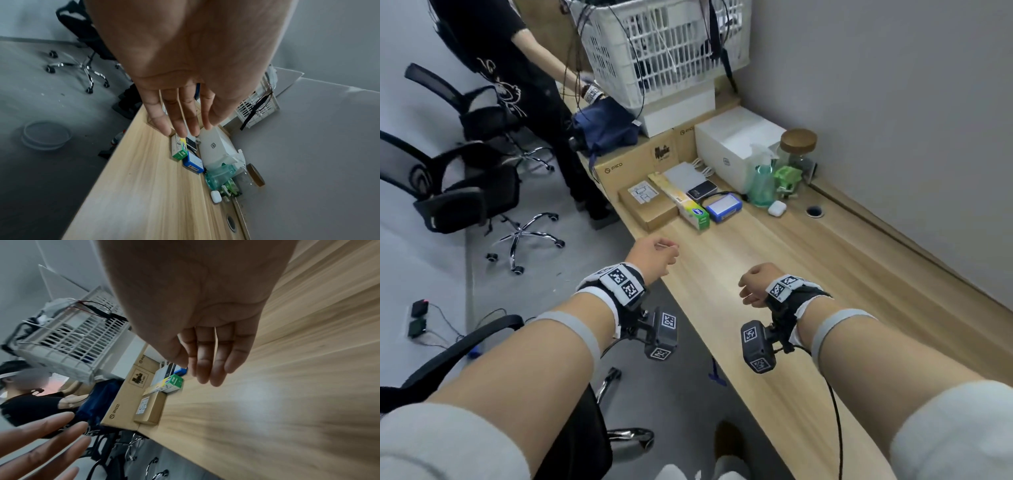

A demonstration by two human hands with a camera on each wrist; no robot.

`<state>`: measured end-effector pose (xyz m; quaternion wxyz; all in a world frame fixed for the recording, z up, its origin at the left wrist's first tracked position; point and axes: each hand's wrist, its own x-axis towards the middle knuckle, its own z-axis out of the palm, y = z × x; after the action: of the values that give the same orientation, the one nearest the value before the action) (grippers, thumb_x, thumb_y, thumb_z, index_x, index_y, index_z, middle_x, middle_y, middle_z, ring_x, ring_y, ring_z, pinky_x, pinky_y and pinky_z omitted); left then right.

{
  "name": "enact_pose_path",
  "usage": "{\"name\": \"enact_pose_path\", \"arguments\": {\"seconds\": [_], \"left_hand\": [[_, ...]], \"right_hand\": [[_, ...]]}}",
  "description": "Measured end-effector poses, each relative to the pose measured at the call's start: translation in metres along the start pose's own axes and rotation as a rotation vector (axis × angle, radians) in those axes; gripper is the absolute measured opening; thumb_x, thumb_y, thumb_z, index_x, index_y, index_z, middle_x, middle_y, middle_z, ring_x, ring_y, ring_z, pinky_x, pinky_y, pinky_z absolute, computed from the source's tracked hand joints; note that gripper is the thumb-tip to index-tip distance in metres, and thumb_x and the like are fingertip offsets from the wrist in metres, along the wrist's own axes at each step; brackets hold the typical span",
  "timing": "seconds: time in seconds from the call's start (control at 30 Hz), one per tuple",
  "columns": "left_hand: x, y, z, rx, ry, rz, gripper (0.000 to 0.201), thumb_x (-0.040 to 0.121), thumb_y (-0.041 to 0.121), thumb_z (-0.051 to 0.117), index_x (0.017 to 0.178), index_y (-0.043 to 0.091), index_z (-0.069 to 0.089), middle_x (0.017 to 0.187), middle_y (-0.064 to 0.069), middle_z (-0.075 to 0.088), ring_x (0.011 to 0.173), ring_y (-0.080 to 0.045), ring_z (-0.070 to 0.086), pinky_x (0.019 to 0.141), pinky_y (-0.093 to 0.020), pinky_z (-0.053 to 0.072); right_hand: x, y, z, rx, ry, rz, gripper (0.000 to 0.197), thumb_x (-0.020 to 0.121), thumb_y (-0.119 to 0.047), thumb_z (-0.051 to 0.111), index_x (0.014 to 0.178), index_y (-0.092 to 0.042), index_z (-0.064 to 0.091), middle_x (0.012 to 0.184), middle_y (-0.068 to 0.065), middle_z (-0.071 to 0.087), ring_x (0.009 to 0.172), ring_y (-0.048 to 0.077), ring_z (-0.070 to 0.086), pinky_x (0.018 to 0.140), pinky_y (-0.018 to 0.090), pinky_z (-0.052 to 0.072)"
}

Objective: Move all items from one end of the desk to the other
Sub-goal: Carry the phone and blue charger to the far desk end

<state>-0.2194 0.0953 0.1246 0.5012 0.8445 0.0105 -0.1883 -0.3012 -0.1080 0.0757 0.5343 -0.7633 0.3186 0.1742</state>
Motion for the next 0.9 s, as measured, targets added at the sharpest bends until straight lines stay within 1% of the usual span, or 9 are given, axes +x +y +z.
{"name": "enact_pose_path", "arguments": {"seconds": [0.13,0.3,0.47,0.53,0.63,0.7,0.77,0.83,0.9], "left_hand": [[0.059,0.013,0.006,0.045,-0.072,0.035,0.008,0.096,0.011,0.06,0.093,0.016,0.065,0.099,-0.011,0.066,0.09,-0.021,0.063,0.067,-0.028,0.052],[0.135,0.019,0.023,0.109,-0.142,0.047,0.005,0.094,0.013,0.062,0.092,0.018,0.065,0.094,-0.01,0.068,0.092,-0.024,0.067,0.078,-0.039,0.057],[0.224,0.012,0.036,0.188,-0.24,0.083,0.007,0.091,0.016,0.065,0.09,0.023,0.065,0.09,-0.004,0.068,0.087,-0.026,0.065,0.085,-0.045,0.057],[0.261,0.006,0.039,0.234,-0.258,0.1,0.008,0.091,0.018,0.065,0.091,0.025,0.064,0.095,-0.003,0.068,0.089,-0.022,0.064,0.081,-0.039,0.056],[0.309,-0.001,0.042,0.287,-0.267,0.098,0.011,0.093,0.01,0.061,0.099,0.019,0.06,0.101,-0.004,0.063,0.09,-0.019,0.06,0.074,-0.025,0.045],[0.338,-0.003,0.044,0.322,-0.271,0.107,0.018,0.092,0.007,0.061,0.107,0.017,0.061,0.111,-0.008,0.062,0.093,-0.02,0.059,0.075,-0.023,0.046],[0.362,-0.002,0.046,0.383,-0.269,0.148,0.027,0.091,0.008,0.063,0.117,0.015,0.063,0.123,-0.01,0.059,0.098,-0.021,0.059,0.085,-0.026,0.047],[0.381,0.001,0.047,0.448,-0.283,0.206,0.034,0.092,0.01,0.063,0.125,0.015,0.061,0.129,-0.009,0.053,0.103,-0.02,0.056,0.089,-0.021,0.04],[0.399,0.006,0.049,0.519,-0.316,0.256,0.041,0.093,0.013,0.061,0.133,0.017,0.057,0.133,-0.009,0.049,0.114,-0.024,0.056,0.098,-0.025,0.039]], "right_hand": [[0.039,-0.023,-0.009,0.03,-0.022,0.054,0.021,0.093,-0.01,0.052,0.105,0.002,0.064,0.077,0.013,0.068,0.062,0.026,0.065,0.057,0.025,0.048],[0.089,-0.041,-0.014,0.068,0.032,0.084,0.022,0.094,-0.013,0.05,0.106,0.0,0.063,0.083,0.012,0.068,0.065,0.025,0.066,0.058,0.026,0.049],[0.147,-0.068,-0.007,0.057,0.098,0.116,0.012,0.091,-0.014,0.052,0.082,-0.011,0.058,0.087,0.014,0.065,0.071,0.029,0.071,0.065,0.033,0.053],[0.171,-0.081,-0.002,0.048,0.155,0.145,0.014,0.09,-0.015,0.054,0.076,-0.014,0.055,0.084,0.013,0.065,0.08,0.034,0.074,0.067,0.037,0.054],[0.205,-0.102,0.011,0.072,0.214,0.216,0.007,0.088,-0.017,0.057,0.093,-0.014,0.053,0.082,0.011,0.064,0.085,0.035,0.074,0.072,0.042,0.058],[0.23,-0.113,0.018,0.083,0.226,0.263,0.027,0.084,-0.023,0.061,0.108,-0.015,0.049,0.084,0.01,0.064,0.084,0.033,0.073,0.077,0.045,0.059],[0.259,-0.121,0.024,0.025,0.248,0.27,0.041,0.08,-0.031,0.064,0.114,-0.019,0.045,0.091,0.011,0.065,0.085,0.032,0.071,0.08,0.049,0.06],[0.281,-0.129,0.028,-0.036,0.288,0.262,0.05,0.079,-0.037,0.066,0.121,-0.024,0.042,0.106,0.012,0.061,0.084,0.031,0.066,0.08,0.045,0.058],[0.3,-0.134,0.03,-0.102,0.298,0.251,0.061,0.083,-0.038,0.063,0.137,-0.034,0.036,0.122,0.013,0.046,0.083,0.032,0.06,0.084,0.035,0.052]]}}
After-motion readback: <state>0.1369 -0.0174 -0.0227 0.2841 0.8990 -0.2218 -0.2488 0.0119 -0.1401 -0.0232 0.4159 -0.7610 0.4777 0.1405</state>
